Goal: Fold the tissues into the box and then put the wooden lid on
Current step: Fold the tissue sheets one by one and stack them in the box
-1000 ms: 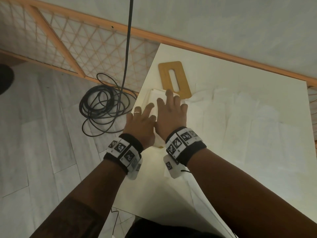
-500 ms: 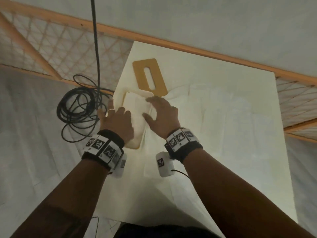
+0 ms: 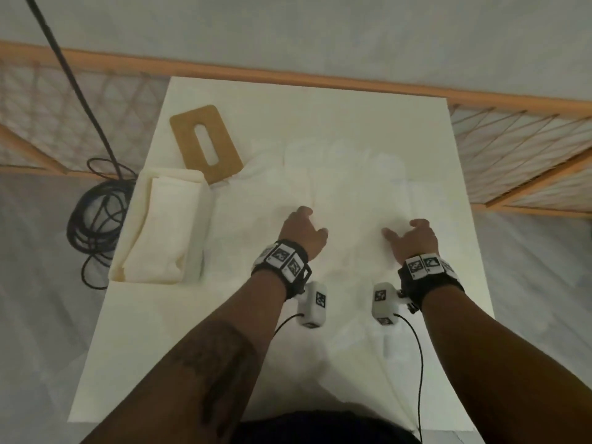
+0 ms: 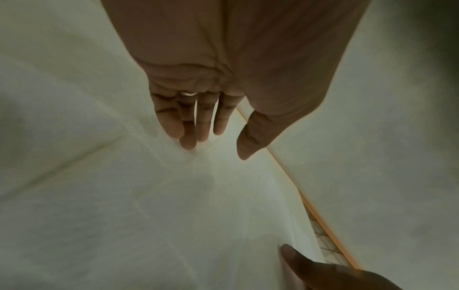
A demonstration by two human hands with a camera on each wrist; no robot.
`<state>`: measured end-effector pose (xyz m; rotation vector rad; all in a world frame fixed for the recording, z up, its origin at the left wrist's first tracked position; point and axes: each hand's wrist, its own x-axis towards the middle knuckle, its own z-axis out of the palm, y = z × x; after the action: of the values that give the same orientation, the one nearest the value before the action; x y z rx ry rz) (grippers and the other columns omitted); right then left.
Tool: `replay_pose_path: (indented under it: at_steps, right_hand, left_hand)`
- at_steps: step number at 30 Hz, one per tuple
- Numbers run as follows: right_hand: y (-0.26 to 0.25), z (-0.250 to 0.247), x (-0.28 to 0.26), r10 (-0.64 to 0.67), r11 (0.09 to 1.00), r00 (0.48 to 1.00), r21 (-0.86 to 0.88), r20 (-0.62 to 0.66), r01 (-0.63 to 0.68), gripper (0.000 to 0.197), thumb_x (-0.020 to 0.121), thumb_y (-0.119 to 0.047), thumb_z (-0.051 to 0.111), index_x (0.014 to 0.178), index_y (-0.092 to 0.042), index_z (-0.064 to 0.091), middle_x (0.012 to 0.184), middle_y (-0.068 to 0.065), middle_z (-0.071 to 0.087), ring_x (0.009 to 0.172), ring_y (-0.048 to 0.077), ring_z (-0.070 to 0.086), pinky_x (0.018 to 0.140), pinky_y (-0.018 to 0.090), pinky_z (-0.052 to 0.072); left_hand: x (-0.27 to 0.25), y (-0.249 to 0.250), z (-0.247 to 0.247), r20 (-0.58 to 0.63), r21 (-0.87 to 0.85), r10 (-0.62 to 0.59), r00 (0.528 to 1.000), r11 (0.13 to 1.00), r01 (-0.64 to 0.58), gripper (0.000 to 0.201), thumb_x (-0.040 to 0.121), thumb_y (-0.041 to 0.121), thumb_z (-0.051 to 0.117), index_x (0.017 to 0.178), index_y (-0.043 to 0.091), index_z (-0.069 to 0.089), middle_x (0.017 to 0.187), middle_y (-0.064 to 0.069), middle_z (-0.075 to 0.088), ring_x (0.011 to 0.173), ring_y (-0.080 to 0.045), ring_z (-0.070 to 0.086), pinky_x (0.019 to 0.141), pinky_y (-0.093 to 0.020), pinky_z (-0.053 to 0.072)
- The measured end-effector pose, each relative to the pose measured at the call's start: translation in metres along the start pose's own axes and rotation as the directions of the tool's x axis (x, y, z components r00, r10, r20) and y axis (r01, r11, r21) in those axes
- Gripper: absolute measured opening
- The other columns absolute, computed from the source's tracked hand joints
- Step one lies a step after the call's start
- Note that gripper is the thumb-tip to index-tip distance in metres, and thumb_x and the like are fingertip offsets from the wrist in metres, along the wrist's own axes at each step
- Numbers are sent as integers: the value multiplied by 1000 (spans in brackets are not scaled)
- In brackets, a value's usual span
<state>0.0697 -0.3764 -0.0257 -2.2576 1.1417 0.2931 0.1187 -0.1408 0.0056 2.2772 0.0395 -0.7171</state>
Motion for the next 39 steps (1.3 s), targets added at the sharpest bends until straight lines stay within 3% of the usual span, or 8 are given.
replay_pose_path:
  at_steps: [5, 10, 13, 20, 26, 29, 32, 39]
  right_hand:
    - [-2, -18, 22, -43, 999, 995, 33, 88, 41, 48, 87, -47, 76, 122, -16, 67, 127, 8, 68, 116, 29, 64, 87, 28, 46]
    - [6, -36, 30, -128, 966, 976, 247, 176, 82, 29, 92, -33, 73, 113, -13, 73, 109, 3, 69, 95, 21, 61, 82, 30, 48]
    - [12, -45, 25, -180, 927, 964, 363, 197, 99, 25, 92, -31, 74, 109, -13, 72, 103, 5, 72, 89, 20, 65, 81, 32, 54]
    - [-21, -23, -40, -438, 849, 885, 396, 158, 350, 10, 94, -23, 70, 100, -15, 68, 79, -7, 71, 54, -6, 61, 55, 4, 41]
    - [-34, 3, -72, -545, 837, 702, 339, 459, 429, 33, 97, -36, 65, 129, -29, 62, 110, -14, 70, 98, 0, 65, 77, 12, 44]
    - [-15, 1, -65, -472, 844, 841, 413, 266, 343, 20, 97, -26, 62, 115, -29, 69, 101, -13, 73, 93, 3, 67, 81, 16, 50]
    - [13, -1, -56, -270, 920, 944, 339, 191, 194, 14, 95, -33, 63, 105, -24, 69, 98, -7, 73, 95, 19, 71, 94, 42, 56]
    - [37, 1, -84, -231, 968, 927, 167, 296, 188, 40, 91, -51, 69, 111, -19, 59, 99, -9, 65, 94, 13, 63, 81, 26, 45]
  left_hand:
    - [33, 22, 16, -103, -15, -172, 980, 985, 171, 58, 93, 33, 69, 140, 7, 48, 140, -13, 55, 127, -32, 55, 99, -34, 46]
    - [43, 16, 15, -129, -142, -146, 981, 982, 127, 10, 89, 23, 73, 91, 14, 69, 95, -6, 70, 94, -29, 64, 86, -31, 52]
    - [36, 7, 19, -90, -297, -122, 988, 951, 90, 33, 87, 25, 75, 66, 19, 50, 70, -2, 54, 72, -24, 54, 77, -40, 55]
    - [7, -16, 38, 46, -544, -179, 983, 821, 175, 28, 79, 34, 77, 92, 10, 70, 93, -11, 72, 86, -30, 69, 76, -40, 59]
    - [-14, -21, 42, 218, -702, -227, 949, 639, 314, 75, 82, 75, 60, 115, 8, 71, 98, -14, 71, 90, -32, 69, 77, -40, 58]
    - [-19, -16, 43, 194, -671, -262, 945, 668, 323, 85, 65, 86, 66, 107, 13, 73, 101, -9, 75, 91, -29, 72, 82, -44, 61]
    - [-19, -18, 46, 31, -559, -215, 976, 806, 195, 49, 74, 50, 82, 96, 8, 71, 98, -14, 75, 92, -36, 72, 80, -51, 62]
    - [-30, -24, 56, 105, -798, -297, 949, 544, 259, 32, 84, 34, 80, 103, 9, 75, 100, -10, 78, 100, -35, 73, 93, -53, 58]
